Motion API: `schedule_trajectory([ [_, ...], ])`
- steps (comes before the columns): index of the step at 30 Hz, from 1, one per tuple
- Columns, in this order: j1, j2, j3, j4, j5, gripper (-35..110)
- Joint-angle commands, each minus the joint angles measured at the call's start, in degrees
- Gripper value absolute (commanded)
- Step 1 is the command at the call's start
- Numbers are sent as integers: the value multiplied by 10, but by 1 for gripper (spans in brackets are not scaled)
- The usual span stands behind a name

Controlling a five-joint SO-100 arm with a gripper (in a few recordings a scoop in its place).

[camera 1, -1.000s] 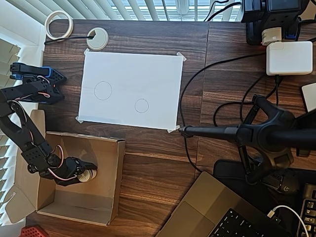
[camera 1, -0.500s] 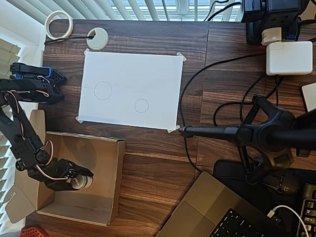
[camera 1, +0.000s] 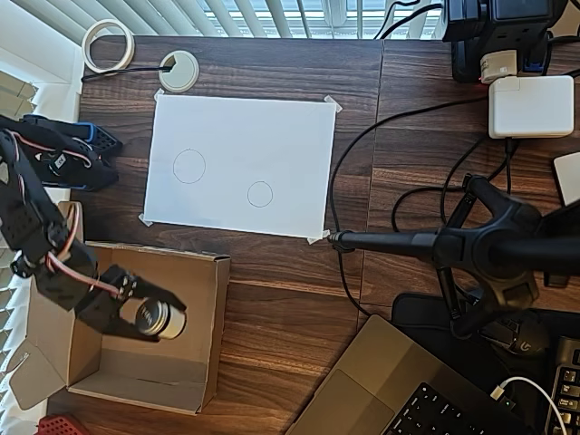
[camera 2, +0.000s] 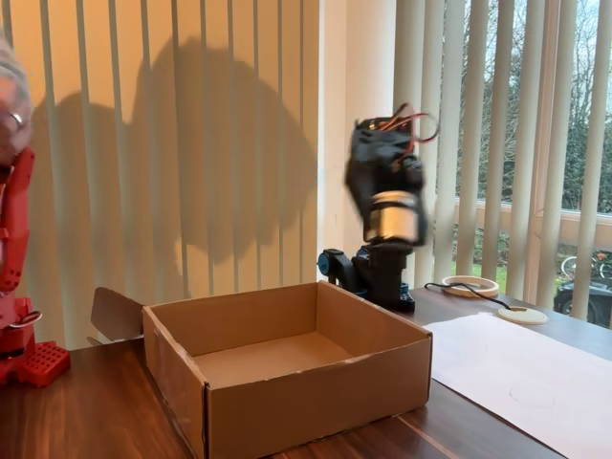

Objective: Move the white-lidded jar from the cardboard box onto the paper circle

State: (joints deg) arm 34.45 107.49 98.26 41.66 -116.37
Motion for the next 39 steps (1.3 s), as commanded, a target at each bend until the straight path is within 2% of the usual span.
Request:
schedule_trajectory([
  [1,-82,88,15,-3,10,22],
  [9,-214,98,116,-3,61,22],
  [15,-271,101,213,5,67,22],
  [24,-271,-15,218,8,54,21],
  [29,-255,-74,207,-23,46,21],
  [39,-250,-180,95,-30,57,21],
])
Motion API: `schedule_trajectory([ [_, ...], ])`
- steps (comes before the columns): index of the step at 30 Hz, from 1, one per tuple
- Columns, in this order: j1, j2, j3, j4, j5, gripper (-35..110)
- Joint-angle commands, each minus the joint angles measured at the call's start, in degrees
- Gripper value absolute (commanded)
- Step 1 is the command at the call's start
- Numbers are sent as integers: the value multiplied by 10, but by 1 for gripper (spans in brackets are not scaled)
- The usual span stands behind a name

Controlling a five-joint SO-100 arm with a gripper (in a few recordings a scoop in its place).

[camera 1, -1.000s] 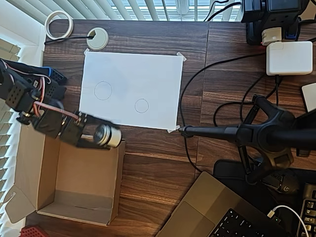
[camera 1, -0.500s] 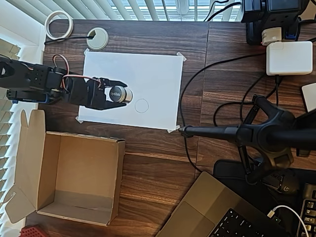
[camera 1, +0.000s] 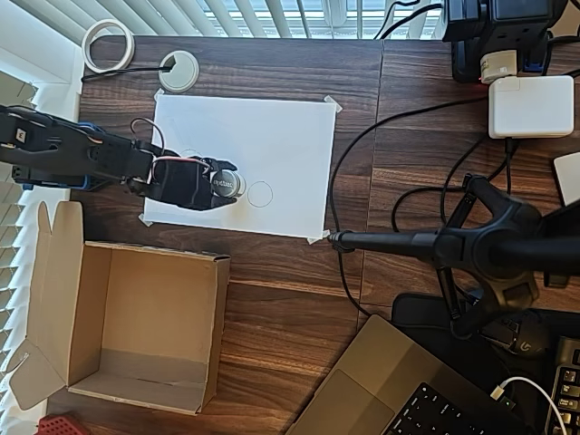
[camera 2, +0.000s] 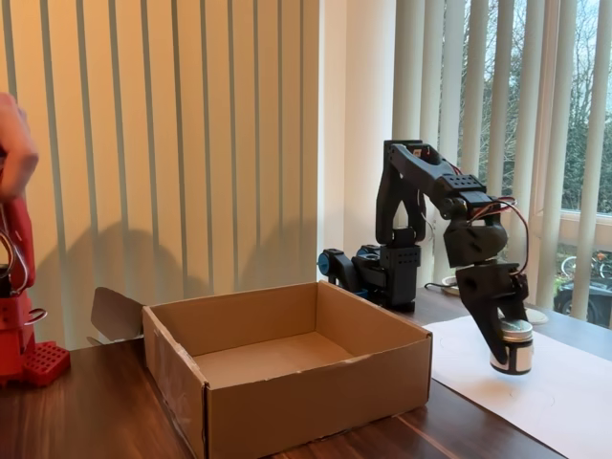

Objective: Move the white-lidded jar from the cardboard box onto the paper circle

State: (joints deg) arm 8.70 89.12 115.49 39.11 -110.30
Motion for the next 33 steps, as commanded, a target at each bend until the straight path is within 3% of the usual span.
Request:
schedule_trajectory([
  [1,8,-7,-89,-4,-3,21],
  [33,7,-113,-175,-5,-3,21],
])
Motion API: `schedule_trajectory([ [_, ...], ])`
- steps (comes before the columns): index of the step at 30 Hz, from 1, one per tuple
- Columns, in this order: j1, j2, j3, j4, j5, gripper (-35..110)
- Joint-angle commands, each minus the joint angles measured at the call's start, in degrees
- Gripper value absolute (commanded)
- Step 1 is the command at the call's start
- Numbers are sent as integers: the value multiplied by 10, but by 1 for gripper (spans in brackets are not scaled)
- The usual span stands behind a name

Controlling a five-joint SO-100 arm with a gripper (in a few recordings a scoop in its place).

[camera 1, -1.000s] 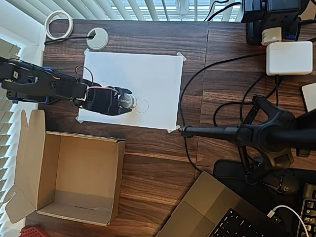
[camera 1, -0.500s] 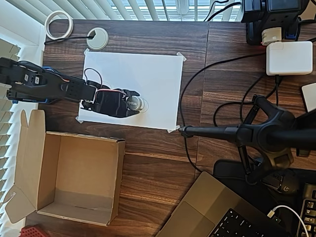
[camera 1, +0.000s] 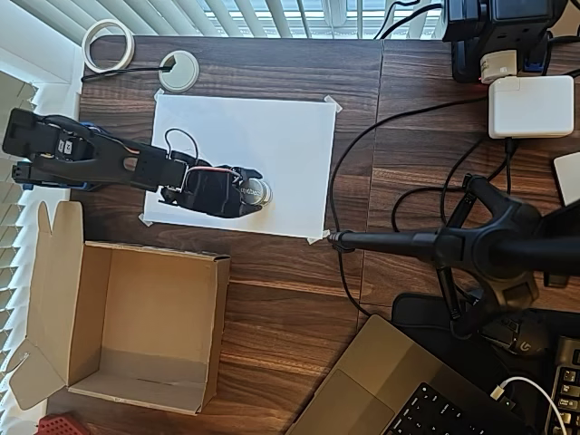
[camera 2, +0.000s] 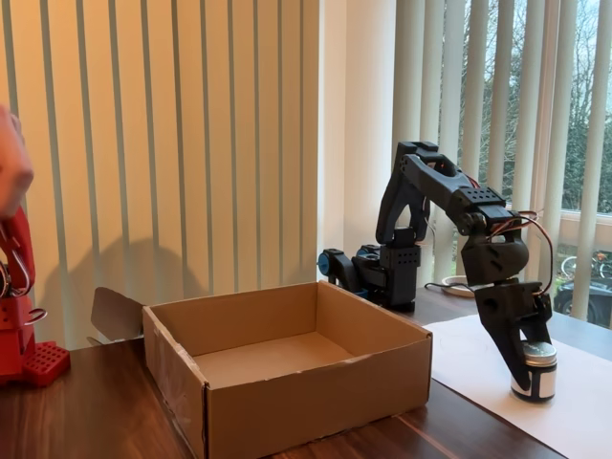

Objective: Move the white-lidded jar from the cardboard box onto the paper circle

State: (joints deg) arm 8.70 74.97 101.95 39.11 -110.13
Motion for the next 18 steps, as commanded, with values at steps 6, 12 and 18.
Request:
schedule_trajectory([
  [6,8,21,-41,-14,-4,21],
  [12,9,14,-47,-19,0,21],
  [18,12,17,-34,-25,-12,21],
])
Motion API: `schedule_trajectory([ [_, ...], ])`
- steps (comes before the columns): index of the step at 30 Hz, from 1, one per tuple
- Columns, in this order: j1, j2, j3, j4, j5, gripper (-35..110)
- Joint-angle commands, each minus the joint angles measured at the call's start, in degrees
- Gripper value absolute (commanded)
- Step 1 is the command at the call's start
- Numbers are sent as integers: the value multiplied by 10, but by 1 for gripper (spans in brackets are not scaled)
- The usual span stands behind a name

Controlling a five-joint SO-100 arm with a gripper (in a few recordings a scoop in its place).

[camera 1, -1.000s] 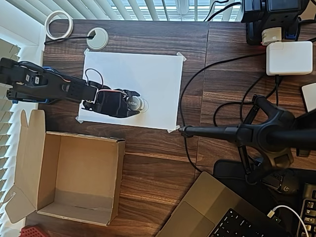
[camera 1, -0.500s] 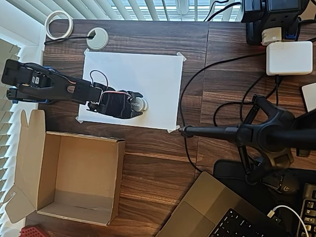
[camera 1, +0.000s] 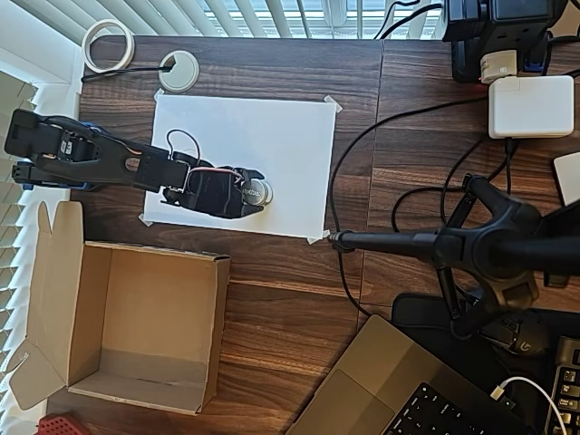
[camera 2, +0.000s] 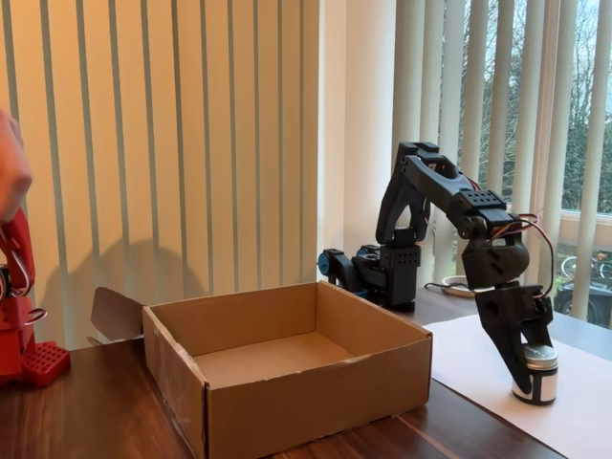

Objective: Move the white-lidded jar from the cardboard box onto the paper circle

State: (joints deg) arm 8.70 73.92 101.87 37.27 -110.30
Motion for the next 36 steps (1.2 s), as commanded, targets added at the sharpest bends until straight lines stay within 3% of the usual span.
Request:
schedule_trajectory([
  [1,12,28,-31,-8,-11,21],
  [19,11,37,-19,-30,2,46],
  [36,-17,273,116,-212,85,44],
])
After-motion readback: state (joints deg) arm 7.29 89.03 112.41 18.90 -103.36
